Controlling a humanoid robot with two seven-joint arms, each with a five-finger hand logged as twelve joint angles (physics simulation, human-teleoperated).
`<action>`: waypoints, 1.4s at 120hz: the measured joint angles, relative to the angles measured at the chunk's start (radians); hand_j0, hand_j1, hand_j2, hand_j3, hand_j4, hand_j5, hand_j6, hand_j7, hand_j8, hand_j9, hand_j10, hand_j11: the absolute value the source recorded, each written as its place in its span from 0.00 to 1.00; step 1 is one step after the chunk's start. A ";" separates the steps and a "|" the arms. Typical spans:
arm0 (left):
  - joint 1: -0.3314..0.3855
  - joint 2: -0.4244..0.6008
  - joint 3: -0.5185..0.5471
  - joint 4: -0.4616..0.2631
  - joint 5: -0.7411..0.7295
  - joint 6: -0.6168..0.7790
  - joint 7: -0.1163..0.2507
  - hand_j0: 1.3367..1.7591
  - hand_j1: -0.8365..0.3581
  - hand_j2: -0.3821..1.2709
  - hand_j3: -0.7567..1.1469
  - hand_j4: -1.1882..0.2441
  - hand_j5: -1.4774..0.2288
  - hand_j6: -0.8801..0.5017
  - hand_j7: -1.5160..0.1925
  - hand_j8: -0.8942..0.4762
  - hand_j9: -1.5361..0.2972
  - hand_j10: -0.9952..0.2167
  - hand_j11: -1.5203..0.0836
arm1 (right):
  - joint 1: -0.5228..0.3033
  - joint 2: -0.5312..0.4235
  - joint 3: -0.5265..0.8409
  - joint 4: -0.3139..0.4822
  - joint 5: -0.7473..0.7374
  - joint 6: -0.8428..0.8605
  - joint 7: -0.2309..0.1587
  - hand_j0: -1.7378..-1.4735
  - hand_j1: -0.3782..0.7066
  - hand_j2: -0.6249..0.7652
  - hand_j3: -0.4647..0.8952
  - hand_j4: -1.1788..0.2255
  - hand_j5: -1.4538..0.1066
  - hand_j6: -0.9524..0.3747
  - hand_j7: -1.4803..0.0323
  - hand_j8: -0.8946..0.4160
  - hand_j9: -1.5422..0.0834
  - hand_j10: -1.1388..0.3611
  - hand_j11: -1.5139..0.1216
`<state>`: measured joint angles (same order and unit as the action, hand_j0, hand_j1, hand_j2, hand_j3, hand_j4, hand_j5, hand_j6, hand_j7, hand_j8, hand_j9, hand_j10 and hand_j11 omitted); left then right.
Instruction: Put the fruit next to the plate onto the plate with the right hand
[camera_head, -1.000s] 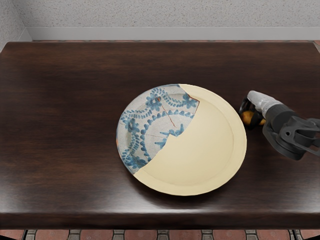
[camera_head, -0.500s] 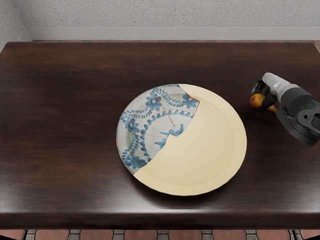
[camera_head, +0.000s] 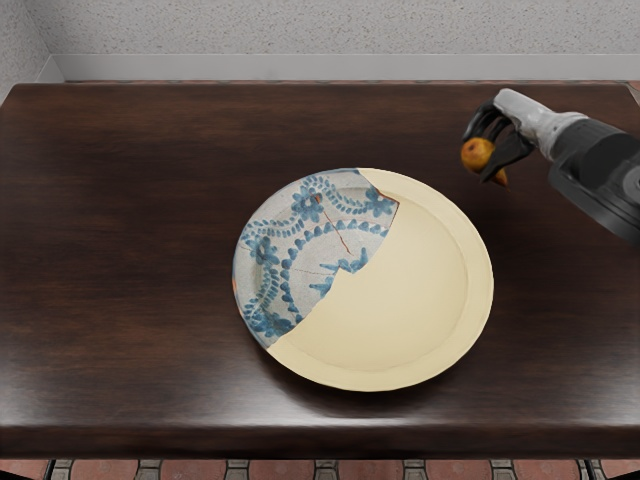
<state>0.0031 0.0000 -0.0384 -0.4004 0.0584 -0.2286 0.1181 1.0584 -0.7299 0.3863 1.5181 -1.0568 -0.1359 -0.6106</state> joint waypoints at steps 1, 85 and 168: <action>0.000 0.000 0.000 0.000 0.000 0.000 0.000 0.76 0.99 0.23 0.40 0.83 0.86 0.63 0.88 0.65 0.84 0.82 0.94 | 0.000 -0.001 0.002 0.004 0.001 0.001 0.000 0.30 0.69 0.83 0.34 0.35 0.30 0.34 0.36 0.29 0.36 0.29 0.34; 0.000 0.000 0.000 0.000 0.000 0.000 0.000 0.76 0.99 0.23 0.40 0.83 0.86 0.63 0.88 0.65 0.84 0.82 0.94 | -0.021 0.080 0.018 0.135 0.012 0.028 0.000 0.30 0.67 0.84 0.34 0.34 0.34 0.31 0.37 0.24 0.37 0.30 0.35; 0.000 0.000 0.000 0.000 0.000 0.000 0.000 0.76 0.99 0.23 0.40 0.83 0.86 0.63 0.88 0.65 0.84 0.82 0.94 | -0.108 0.181 0.156 0.118 0.182 0.228 0.000 0.30 0.22 0.55 0.34 0.70 0.76 0.60 0.81 0.56 0.78 0.63 0.76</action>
<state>0.0029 0.0000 -0.0384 -0.4004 0.0583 -0.2286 0.1181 0.9505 -0.5486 0.5424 1.6365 -0.8743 0.0918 -0.6108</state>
